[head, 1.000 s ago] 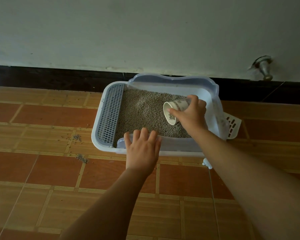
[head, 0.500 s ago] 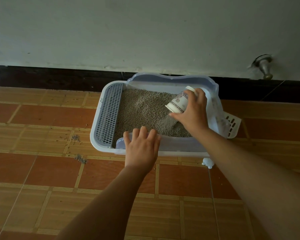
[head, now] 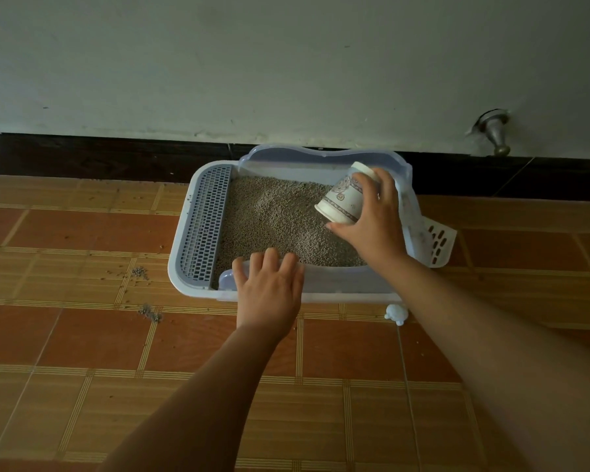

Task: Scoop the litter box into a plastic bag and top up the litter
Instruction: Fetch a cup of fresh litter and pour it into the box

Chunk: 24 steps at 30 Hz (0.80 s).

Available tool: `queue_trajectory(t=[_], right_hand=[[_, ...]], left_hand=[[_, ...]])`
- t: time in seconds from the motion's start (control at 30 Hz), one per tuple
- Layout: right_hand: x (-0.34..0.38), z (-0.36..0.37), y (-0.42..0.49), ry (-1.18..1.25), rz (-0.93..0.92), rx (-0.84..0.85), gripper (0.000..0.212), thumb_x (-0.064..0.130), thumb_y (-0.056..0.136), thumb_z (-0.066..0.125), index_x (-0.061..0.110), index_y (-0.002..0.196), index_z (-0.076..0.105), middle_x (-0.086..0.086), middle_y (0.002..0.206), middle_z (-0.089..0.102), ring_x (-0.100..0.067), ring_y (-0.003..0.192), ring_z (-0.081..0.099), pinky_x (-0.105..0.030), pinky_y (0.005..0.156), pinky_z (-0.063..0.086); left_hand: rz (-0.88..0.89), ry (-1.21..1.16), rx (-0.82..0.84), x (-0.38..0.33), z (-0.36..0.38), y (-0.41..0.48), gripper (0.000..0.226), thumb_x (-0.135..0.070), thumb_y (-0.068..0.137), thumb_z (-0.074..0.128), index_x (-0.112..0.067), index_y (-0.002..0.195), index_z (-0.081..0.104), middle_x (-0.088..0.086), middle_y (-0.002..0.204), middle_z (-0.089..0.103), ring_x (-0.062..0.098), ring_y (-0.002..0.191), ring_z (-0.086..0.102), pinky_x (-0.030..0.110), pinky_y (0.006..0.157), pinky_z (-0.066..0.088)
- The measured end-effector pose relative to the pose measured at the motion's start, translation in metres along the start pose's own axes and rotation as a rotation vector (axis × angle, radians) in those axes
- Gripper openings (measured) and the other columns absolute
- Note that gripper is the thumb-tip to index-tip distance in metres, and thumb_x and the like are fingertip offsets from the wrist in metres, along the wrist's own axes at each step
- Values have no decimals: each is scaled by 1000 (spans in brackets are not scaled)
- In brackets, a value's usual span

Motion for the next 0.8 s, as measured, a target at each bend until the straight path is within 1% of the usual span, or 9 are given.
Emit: queue_trajectory(t=[0.17, 0.37, 0.47, 0.5, 0.57, 0.63, 0.7, 0.73, 0.8], right_hand=[[-3, -3, -4, 81, 119, 71, 82, 32, 63, 84, 11, 131, 43, -11, 138, 31, -26, 128, 33, -35, 106, 34], [-10, -13, -12, 317, 405, 118, 74, 39, 75, 74, 15, 135, 36, -10, 136, 33, -20, 117, 41, -21, 86, 34], [-13, -25, -16, 544, 531, 111, 60, 41, 84, 64, 12, 131, 41, -8, 129, 46, -14, 101, 49, -22, 80, 46], [-13, -30, -17, 647, 574, 104, 56, 40, 86, 61, 11, 130, 43, -6, 124, 50, -15, 101, 51, -28, 85, 50], [-15, -39, -19, 790, 635, 101, 50, 38, 89, 57, 9, 128, 44, -2, 111, 52, -17, 102, 54, -40, 95, 49], [-18, -52, -19, 861, 657, 88, 46, 37, 91, 54, 9, 126, 45, -5, 113, 52, -19, 107, 54, -37, 90, 52], [-23, -68, -19, 917, 679, 47, 34, 36, 93, 50, 13, 117, 45, -8, 121, 51, -20, 111, 53, -26, 77, 52], [-27, -76, -21, 950, 697, 17, 27, 35, 94, 49, 16, 113, 45, -8, 120, 51, -20, 110, 52, -24, 75, 51], [-40, -90, -26, 1037, 747, -60, 14, 32, 95, 48, 20, 102, 48, -4, 109, 54, -18, 106, 52, -27, 81, 49]], left_hand=[[-29, -5, 63, -1, -3, -3, 32, -37, 92, 31, -20, 89, 58, 2, 82, 54, 25, 80, 54, 55, 89, 44], [-59, -27, 156, -3, -6, -7, 39, -39, 94, 25, -20, 97, 58, 3, 90, 56, 27, 90, 54, 59, 100, 34], [-82, -55, 229, -3, -6, -8, 39, -38, 96, 25, -19, 108, 57, 5, 102, 55, 28, 103, 50, 57, 108, 22], [-91, -56, 261, -3, -7, -7, 38, -38, 97, 26, -19, 111, 55, 5, 107, 54, 27, 108, 48, 56, 110, 18], [-105, -54, 313, -3, -10, -4, 36, -38, 99, 26, -20, 115, 53, 4, 111, 51, 25, 114, 44, 55, 112, 15], [-117, -43, 354, -5, -13, 1, 36, -38, 101, 24, -21, 117, 51, 3, 115, 51, 25, 118, 42, 54, 113, 13], [-125, -27, 385, -10, -17, 5, 38, -38, 101, 22, -22, 119, 51, 3, 118, 52, 25, 122, 40, 55, 114, 12], [-116, -21, 389, -14, -18, 6, 39, -39, 101, 22, -23, 120, 52, 3, 120, 52, 25, 123, 39, 55, 114, 11], [-85, -25, 390, -26, -18, 5, 41, -39, 101, 22, -25, 123, 53, 2, 124, 53, 23, 127, 37, 57, 115, 6]])
Point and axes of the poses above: each hand's wrist, its own y-axis towards the middle knuckle, its own z-axis out of the palm, x = y × z, the point moved 5 cm from there along y, towards the middle knuckle
